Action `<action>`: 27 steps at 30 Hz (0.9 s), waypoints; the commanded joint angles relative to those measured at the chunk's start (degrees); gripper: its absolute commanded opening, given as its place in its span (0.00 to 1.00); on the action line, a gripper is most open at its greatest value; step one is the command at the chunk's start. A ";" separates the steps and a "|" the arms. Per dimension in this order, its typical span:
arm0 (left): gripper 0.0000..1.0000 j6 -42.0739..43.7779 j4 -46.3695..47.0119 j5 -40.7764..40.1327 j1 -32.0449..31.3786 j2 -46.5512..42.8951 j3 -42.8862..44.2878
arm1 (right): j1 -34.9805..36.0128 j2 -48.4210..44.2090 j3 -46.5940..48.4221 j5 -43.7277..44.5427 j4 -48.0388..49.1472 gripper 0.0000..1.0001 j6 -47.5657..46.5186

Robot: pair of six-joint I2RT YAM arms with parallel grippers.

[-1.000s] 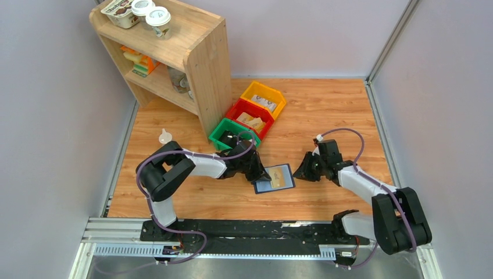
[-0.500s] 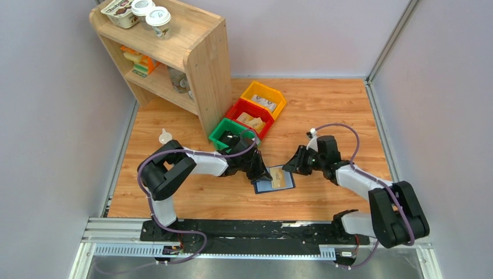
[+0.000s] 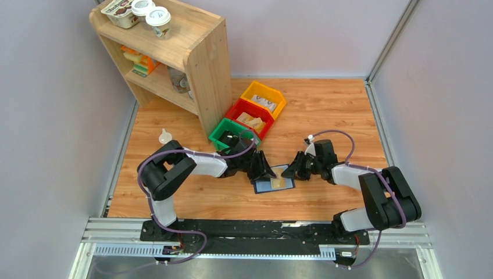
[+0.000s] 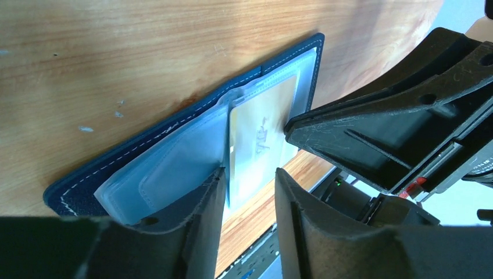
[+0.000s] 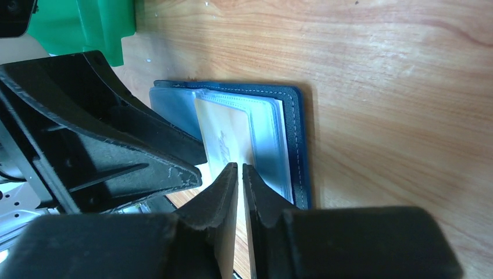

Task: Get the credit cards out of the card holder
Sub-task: Remove the credit card from the card holder.

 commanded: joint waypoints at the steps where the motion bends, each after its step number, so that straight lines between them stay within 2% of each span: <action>1: 0.50 -1.87 -0.81 -2.46 0.21 0.36 -1.14 | -0.52 0.99 -1.42 3.93 -2.40 0.16 -0.01; 8: 0.50 -5.39 5.43 -2.73 0.21 1.24 -2.37 | -0.87 1.25 -2.13 4.99 -2.58 0.15 0.25; 9: 0.49 -6.26 7.78 -2.82 0.21 1.24 -2.90 | -0.87 1.43 -2.30 4.99 -2.49 0.15 0.34; 10: 0.41 -7.40 9.03 -3.17 0.21 0.98 -4.12 | -0.87 1.69 -2.48 5.07 -2.40 0.15 0.43; 12: 0.36 -8.90 13.85 -5.44 0.12 -1.21 -7.01 | -1.05 1.69 -2.57 4.99 -2.14 0.15 0.52; 15: 0.34 -9.43 20.09 -9.05 0.21 -3.50 -9.75 | -1.05 1.87 -3.01 5.08 -1.61 0.15 0.78; 20: 0.32 -8.73 28.79 -7.57 -0.49 -2.72 -9.85 | -1.23 2.13 -3.01 4.55 -1.08 0.15 1.49; 23: 0.32 -8.91 30.84 -6.25 -1.11 -1.13 -9.14 | -1.14 2.13 -2.92 4.37 -1.08 0.15 1.57; 27: 0.33 -9.26 27.42 -6.24 -1.64 0.01 -8.61 | -1.40 1.43 -3.01 4.72 -1.61 0.15 1.49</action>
